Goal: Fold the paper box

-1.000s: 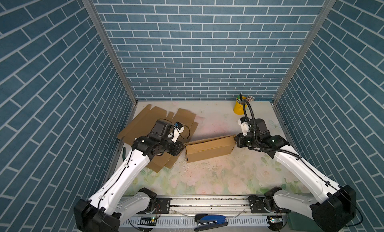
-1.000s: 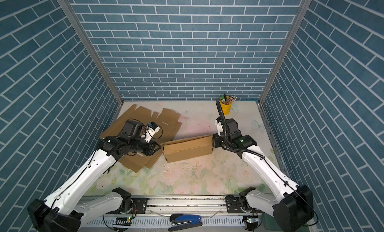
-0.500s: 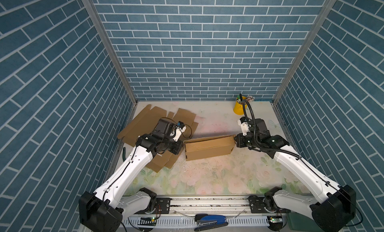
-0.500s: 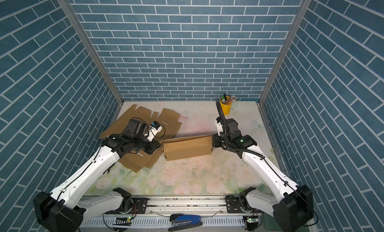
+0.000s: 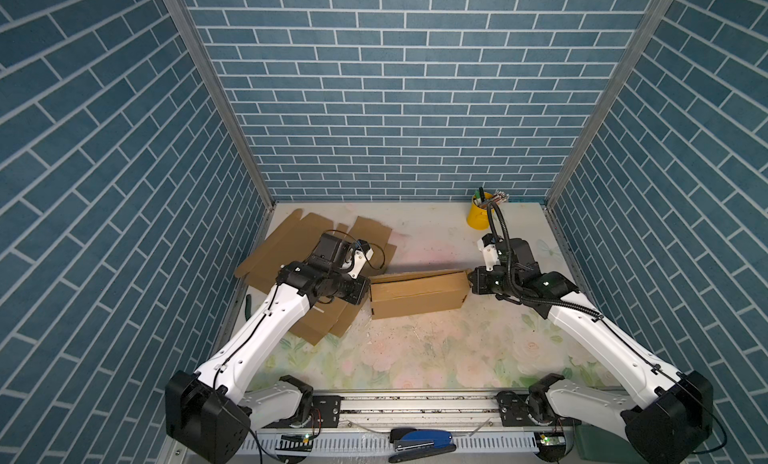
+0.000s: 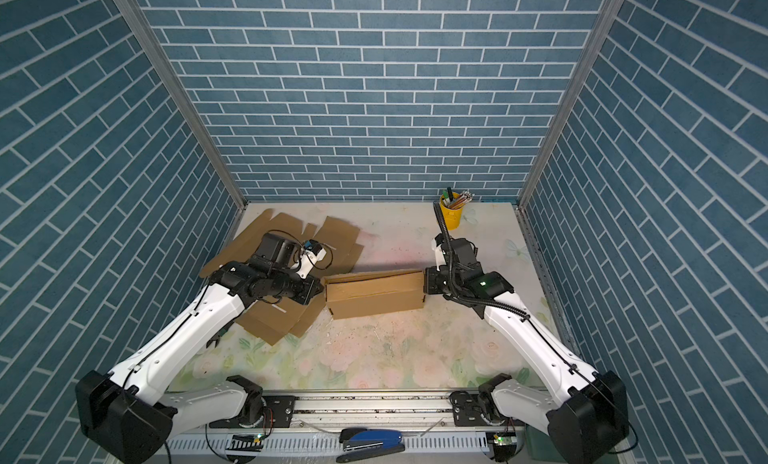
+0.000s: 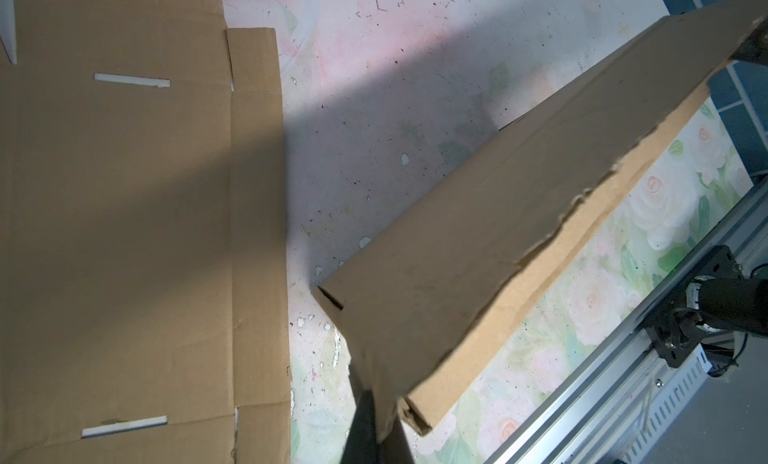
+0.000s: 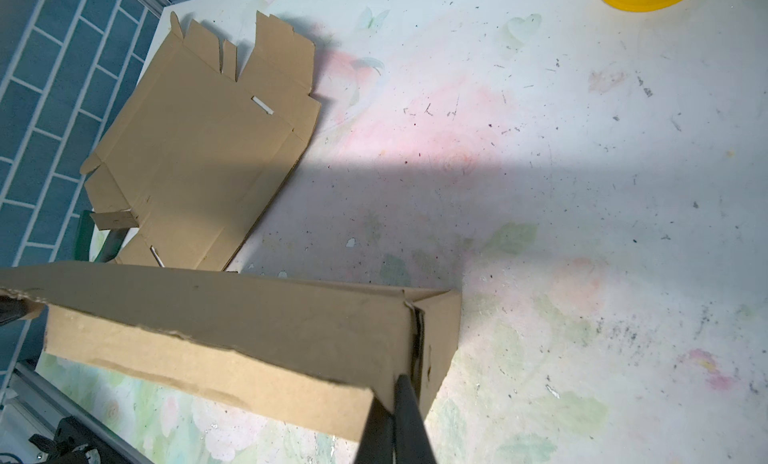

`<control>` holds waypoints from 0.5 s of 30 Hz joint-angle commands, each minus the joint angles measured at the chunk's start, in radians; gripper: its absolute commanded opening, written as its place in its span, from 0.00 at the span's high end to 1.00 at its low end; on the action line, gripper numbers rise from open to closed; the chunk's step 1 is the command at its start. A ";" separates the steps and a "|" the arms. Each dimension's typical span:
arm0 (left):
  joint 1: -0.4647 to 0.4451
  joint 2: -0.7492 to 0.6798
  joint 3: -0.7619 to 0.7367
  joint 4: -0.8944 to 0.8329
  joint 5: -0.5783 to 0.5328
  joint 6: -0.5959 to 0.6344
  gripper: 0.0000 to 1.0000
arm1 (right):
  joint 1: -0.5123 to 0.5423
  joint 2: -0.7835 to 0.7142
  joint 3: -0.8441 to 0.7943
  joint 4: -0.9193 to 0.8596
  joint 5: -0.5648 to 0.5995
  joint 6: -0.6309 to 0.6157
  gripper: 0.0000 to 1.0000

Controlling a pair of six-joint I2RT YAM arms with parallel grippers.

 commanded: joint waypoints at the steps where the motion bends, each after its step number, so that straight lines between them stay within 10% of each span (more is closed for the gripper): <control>1: 0.001 0.019 0.030 -0.027 0.058 -0.056 1.00 | 0.015 0.003 -0.041 -0.042 0.018 0.053 1.00; 15: 0.001 0.034 0.005 0.030 0.065 -0.174 1.00 | 0.029 -0.003 -0.047 -0.027 0.040 0.068 1.00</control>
